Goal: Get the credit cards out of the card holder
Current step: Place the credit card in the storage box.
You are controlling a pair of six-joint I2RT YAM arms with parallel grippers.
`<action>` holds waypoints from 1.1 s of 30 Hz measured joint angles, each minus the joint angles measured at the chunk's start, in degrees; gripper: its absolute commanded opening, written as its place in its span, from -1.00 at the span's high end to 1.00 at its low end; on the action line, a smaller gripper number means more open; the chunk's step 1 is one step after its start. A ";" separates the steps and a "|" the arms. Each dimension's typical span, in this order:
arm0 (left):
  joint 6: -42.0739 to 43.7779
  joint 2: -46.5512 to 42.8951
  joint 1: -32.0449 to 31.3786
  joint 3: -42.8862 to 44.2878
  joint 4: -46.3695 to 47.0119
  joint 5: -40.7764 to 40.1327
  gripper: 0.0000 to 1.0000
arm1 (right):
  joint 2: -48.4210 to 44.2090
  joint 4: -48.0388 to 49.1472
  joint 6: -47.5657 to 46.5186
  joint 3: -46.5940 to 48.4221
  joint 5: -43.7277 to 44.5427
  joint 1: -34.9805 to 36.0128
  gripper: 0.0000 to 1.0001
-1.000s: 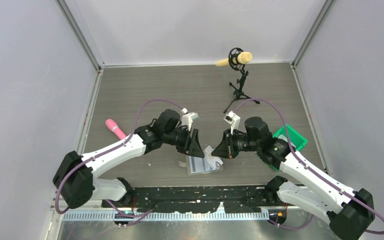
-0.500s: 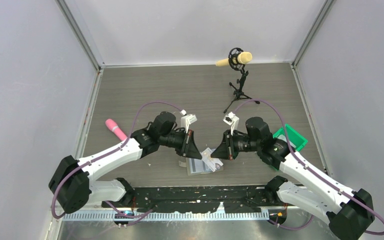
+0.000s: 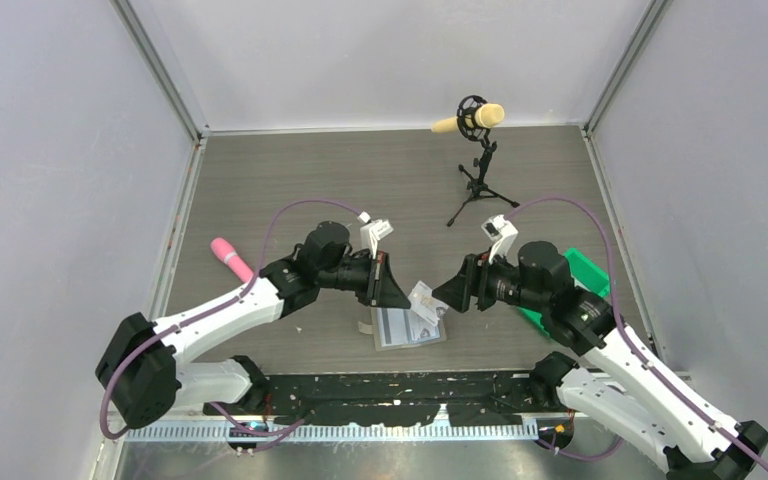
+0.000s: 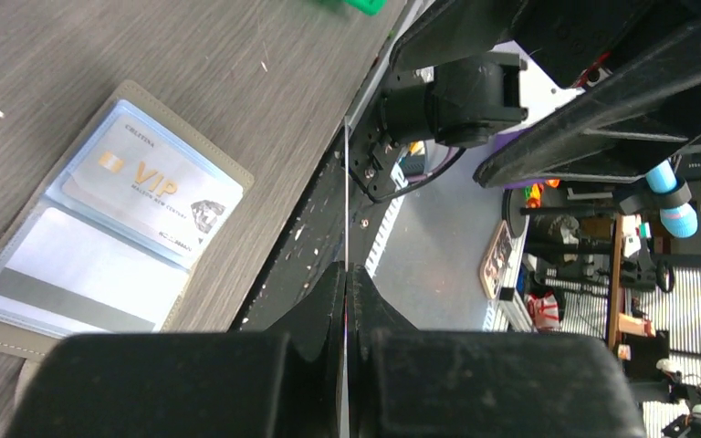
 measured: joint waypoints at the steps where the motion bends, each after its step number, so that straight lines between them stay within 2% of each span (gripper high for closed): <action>1: -0.50 -0.24 0.00 0.00 0.17 -0.63 1.00 | -0.74 -0.50 1.29 0.00 1.53 0.00 -0.38; 9: -5.31 -3.82 0.00 -0.92 5.53 -6.43 1.00 | -6.05 -0.04 12.35 -4.24 11.45 0.00 -0.45; 13: -8.39 -3.91 0.00 -1.14 8.85 -7.72 1.00 | -6.67 3.54 16.22 -7.74 12.26 -0.04 -0.33; 16: -10.05 -3.91 0.00 -1.16 10.67 -8.13 1.00 | -6.40 6.62 18.56 -9.77 11.78 -0.04 0.07; 17: -10.40 -3.87 0.00 -1.16 11.17 -8.33 1.00 | -6.36 7.82 19.10 -10.21 11.65 -0.04 0.30; 19: -11.06 -3.72 0.02 -1.16 11.52 -8.59 1.00 | -6.32 9.60 20.06 -10.97 11.52 -0.04 0.52; 24: -11.65 -3.39 0.17 -1.46 11.85 -9.60 1.00 | -7.67 11.23 21.70 -12.33 12.79 -0.26 0.86; 27: -11.76 -3.39 0.52 -2.01 12.28 -10.23 1.00 | -7.96 11.50 21.73 -12.41 13.75 -0.37 0.90; 29: -11.85 -3.39 0.63 -2.14 12.35 -10.47 1.00 | -7.93 11.82 21.57 -12.41 14.05 -0.42 0.79; 30: -11.87 -3.41 0.66 -2.19 12.41 -10.51 1.00 | -7.93 12.04 21.42 -12.41 14.10 -0.46 0.65; 33: -12.44 -3.50 0.66 -2.58 12.90 -10.54 1.00 | -7.50 12.94 20.96 -12.41 13.51 -0.66 0.57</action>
